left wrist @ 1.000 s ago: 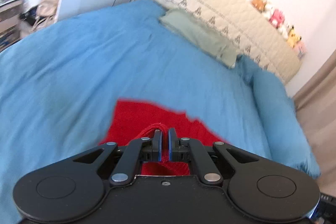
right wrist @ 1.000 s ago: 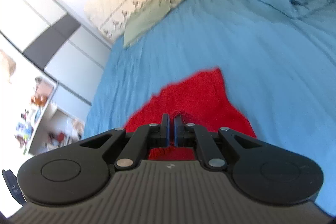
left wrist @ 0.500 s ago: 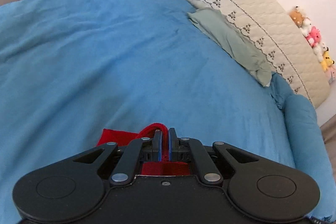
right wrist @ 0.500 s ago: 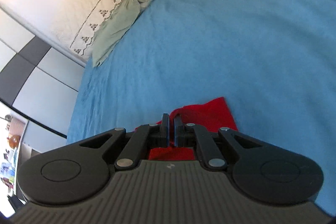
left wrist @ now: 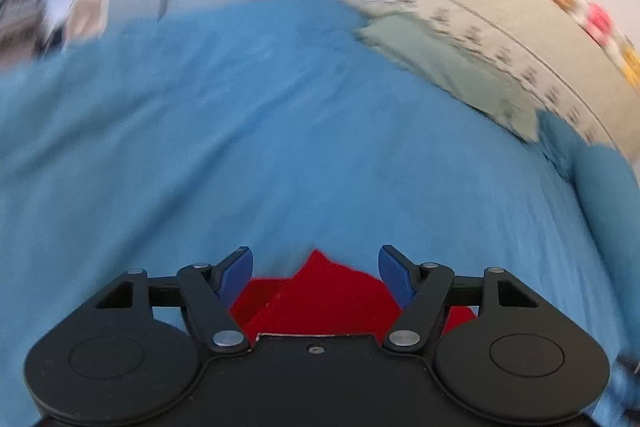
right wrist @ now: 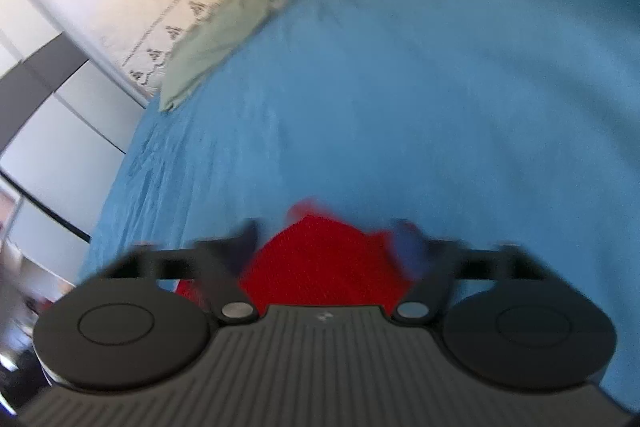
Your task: Fold small clothes
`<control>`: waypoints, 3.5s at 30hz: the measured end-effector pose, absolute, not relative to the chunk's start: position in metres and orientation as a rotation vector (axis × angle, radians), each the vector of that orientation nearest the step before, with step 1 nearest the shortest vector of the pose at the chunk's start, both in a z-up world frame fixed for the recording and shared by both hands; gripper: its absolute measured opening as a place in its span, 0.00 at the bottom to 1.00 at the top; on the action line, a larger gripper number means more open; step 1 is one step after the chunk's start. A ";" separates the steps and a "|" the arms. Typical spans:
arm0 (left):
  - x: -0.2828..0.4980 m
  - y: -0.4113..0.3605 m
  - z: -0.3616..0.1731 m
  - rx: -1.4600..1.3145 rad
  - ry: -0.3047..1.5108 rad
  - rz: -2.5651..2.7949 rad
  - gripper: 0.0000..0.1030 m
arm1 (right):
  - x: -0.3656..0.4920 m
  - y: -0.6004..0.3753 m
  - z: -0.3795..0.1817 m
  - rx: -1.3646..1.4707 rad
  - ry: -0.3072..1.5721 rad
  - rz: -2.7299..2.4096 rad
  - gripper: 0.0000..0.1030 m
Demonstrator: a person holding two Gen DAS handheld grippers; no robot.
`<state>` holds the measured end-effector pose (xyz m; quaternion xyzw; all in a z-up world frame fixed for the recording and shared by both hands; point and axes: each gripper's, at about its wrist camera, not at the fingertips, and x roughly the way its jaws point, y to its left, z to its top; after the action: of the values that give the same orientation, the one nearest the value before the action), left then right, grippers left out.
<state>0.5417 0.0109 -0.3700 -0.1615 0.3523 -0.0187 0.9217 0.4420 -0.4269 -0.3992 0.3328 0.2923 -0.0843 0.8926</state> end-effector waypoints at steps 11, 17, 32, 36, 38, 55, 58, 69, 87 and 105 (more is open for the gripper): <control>0.568 -0.096 -0.365 0.011 0.951 -0.360 0.73 | 0.491 -0.340 -0.366 -0.002 0.788 0.266 0.81; 0.579 -0.107 -0.410 0.003 1.067 -0.309 0.60 | 0.505 -0.317 -0.412 -0.051 0.891 0.263 0.65; 0.569 -0.106 -0.385 0.002 0.881 -0.285 0.03 | 0.500 -0.324 -0.398 -0.061 0.779 0.166 0.17; 0.579 -0.105 -0.405 -0.037 0.913 -0.244 0.09 | 0.503 -0.329 -0.403 -0.064 0.756 0.100 0.18; 0.584 -0.104 -0.414 -0.065 0.946 -0.215 0.26 | 0.506 -0.328 -0.414 -0.082 0.768 0.068 0.22; 0.508 -0.024 -0.430 -0.002 0.882 -0.057 0.93 | 0.476 -0.372 -0.446 -0.122 0.764 -0.213 0.60; 0.502 -0.017 -0.431 -0.032 0.885 -0.044 0.94 | 0.471 -0.372 -0.439 -0.154 0.743 -0.261 0.60; 0.451 -0.017 -0.370 -0.029 0.807 -0.038 0.95 | 0.397 -0.388 -0.375 0.153 0.620 -0.155 0.95; 0.449 -0.121 -0.406 -0.185 0.879 -0.147 1.00 | 0.244 -0.348 -0.432 0.580 0.719 -0.228 1.00; 0.476 -0.144 -0.437 -0.001 0.925 -0.060 1.00 | 0.275 -0.374 -0.449 0.810 0.602 -0.430 0.27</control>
<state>0.4760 -0.1438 -0.4372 -0.0007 0.4460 -0.0291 0.8946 0.2754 -0.3737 -0.4493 0.3851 0.2860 -0.2041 0.8534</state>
